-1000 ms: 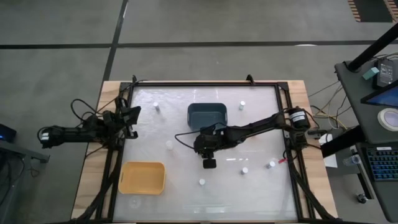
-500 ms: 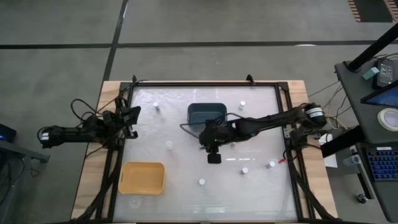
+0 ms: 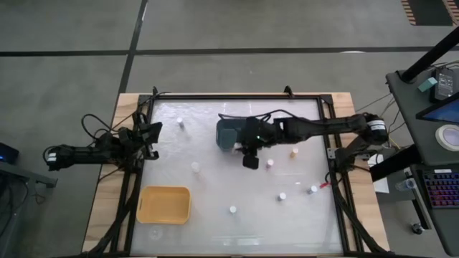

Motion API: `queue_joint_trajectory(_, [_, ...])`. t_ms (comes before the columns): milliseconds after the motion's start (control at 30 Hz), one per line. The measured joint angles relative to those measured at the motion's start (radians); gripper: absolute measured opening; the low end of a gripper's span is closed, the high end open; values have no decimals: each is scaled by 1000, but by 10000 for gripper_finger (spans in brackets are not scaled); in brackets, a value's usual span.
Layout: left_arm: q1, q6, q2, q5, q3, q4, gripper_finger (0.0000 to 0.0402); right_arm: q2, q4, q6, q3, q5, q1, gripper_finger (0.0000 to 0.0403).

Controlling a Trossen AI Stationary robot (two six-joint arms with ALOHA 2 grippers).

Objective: Pick and place medicine bottles into bin by pill shape (circle, oval)
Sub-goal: Put the green capsule bottle into the blue bin

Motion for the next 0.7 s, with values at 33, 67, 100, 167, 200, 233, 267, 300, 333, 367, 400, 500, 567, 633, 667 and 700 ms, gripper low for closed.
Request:
queue_joint_trajectory(33, [0,0,0,0,0,0,6,5,0,-4,0,0,-12,119])
queue_joint_trajectory(67, [0,0,0,0,0,0,6,9,0,-6,0,0,-24,119])
queue_joint_trajectory(100, [0,0,0,0,0,0,6,15,-1,-10,0,1,-36,119])
queue_joint_trajectory(167, [0,0,0,0,0,0,6,26,-10,-29,0,0,-60,120])
queue_joint_trajectory(200, [0,0,0,0,0,1,6,29,-21,-40,0,0,-73,121])
queue_joint_trajectory(233, [0,0,0,0,0,1,6,34,-27,-50,0,0,-87,121])
queue_joint_trajectory(267, [0,0,0,0,0,1,6,36,-30,-53,0,-1,-101,121])
queue_joint_trajectory(300, [0,0,0,0,0,0,6,38,-34,-56,0,-1,-116,121])
queue_joint_trajectory(333, [0,0,0,0,0,1,6,41,-40,-59,0,-1,-131,122])
queue_joint_trajectory(367, [0,0,0,0,0,1,6,46,-41,-60,0,0,-144,122])
queue_joint_trajectory(400, [0,0,0,-1,0,0,6,51,-38,-61,0,0,-158,122])
queue_joint_trajectory(500, [0,1,0,-4,0,1,6,71,-38,-70,-2,2,-192,121])
queue_joint_trajectory(567, [0,1,0,-4,0,1,6,90,-36,-70,-2,0,-209,120])
queue_joint_trajectory(633, [0,1,0,-4,0,1,6,113,-22,-70,-3,0,-220,120])
queue_joint_trajectory(667, [0,1,0,-4,0,1,6,127,-8,-70,-3,0,-224,120])
queue_joint_trajectory(700, [0,1,0,-4,0,1,6,140,5,-70,-3,0,-228,121])
